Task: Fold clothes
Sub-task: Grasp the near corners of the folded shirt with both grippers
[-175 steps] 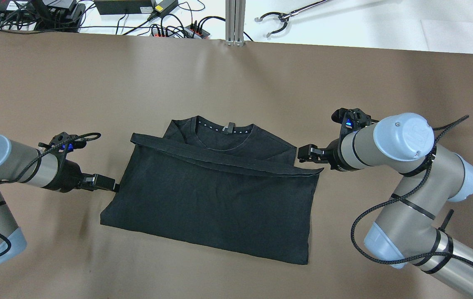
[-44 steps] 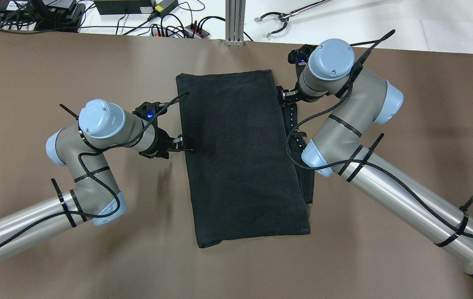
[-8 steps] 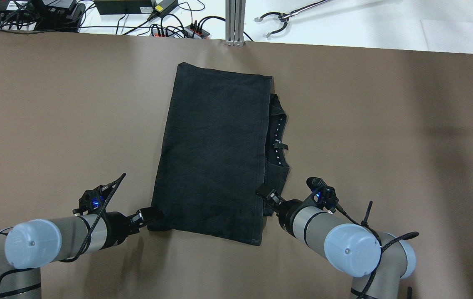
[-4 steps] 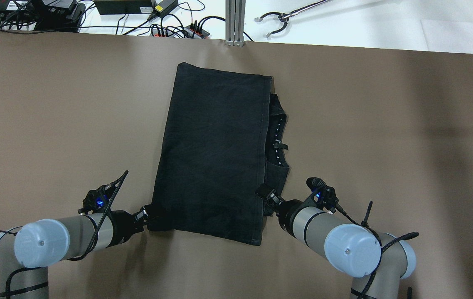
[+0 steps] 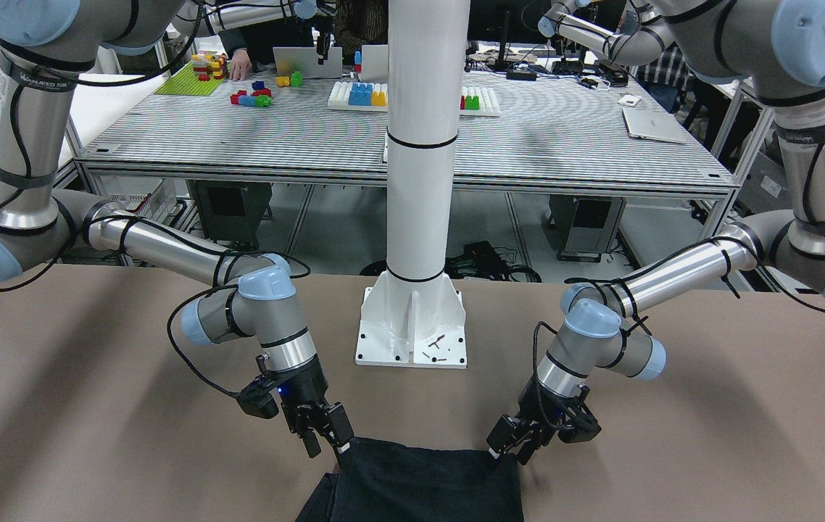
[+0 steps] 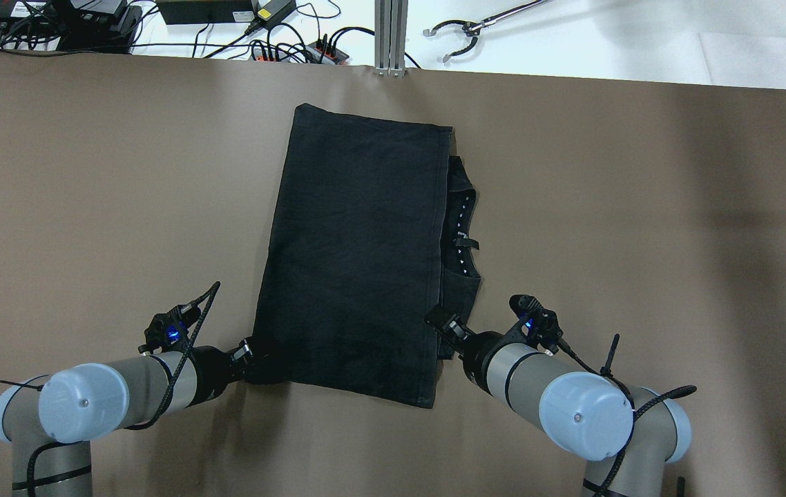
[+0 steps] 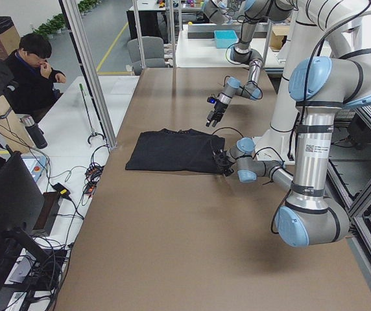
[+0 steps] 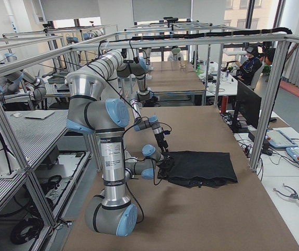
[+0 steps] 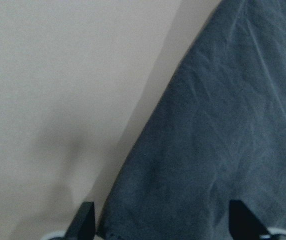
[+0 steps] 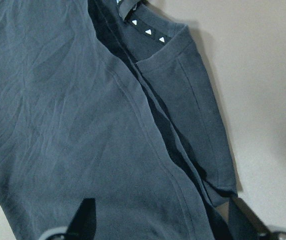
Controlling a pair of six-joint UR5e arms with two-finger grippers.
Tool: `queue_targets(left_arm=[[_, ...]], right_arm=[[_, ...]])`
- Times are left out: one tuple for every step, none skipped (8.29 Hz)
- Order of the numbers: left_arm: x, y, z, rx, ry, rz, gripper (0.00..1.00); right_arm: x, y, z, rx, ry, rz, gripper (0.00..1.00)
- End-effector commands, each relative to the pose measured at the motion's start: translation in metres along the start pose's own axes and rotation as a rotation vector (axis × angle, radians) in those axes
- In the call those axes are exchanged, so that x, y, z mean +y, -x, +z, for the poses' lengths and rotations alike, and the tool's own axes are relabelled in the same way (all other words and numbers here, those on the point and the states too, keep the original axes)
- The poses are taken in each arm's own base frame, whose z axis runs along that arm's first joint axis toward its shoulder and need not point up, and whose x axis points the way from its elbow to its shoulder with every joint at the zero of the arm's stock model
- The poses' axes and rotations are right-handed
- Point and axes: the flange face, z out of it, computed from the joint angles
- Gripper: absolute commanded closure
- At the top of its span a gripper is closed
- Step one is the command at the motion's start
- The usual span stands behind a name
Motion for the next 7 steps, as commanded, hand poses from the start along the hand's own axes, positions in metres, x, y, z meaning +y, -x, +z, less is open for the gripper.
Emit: queue_targets(left_arm=[[0.0,-0.0007,0.0017,0.001,-0.004,-0.001,0.19],[0.0,-0.0007,0.0017,0.001,-0.004,0.001,0.31],[0.0006,-0.0012,0.0013,0.003,-0.006,0.001,0.37],[0.0014,-0.0032,0.0018,0.006,-0.005,0.001,0.51],[0.0015,-0.0038,0.0013,0.008,-0.005,0.001,0.71],[0.0007,-0.0037,0.0006,0.008,-0.005,0.002,0.97],[0.001,-0.0048,-0.0005,0.01,-0.004,0.004,1.0]], right_arm=[[0.0004,-0.0001,0.0,0.0,0.0,0.0,0.07],[0.0004,-0.0001,0.0,0.0,0.0,0.0,0.07],[0.0004,-0.0001,0.0,0.0,0.0,0.0,0.07],[0.0003,-0.0003,0.0002,0.001,-0.001,-0.001,0.07],[0.0003,-0.0003,0.0002,0.001,-0.001,-0.001,0.07],[0.0003,-0.0003,0.0002,0.001,-0.001,-0.001,0.07],[0.0001,-0.0019,0.002,0.01,-0.004,-0.002,0.07]])
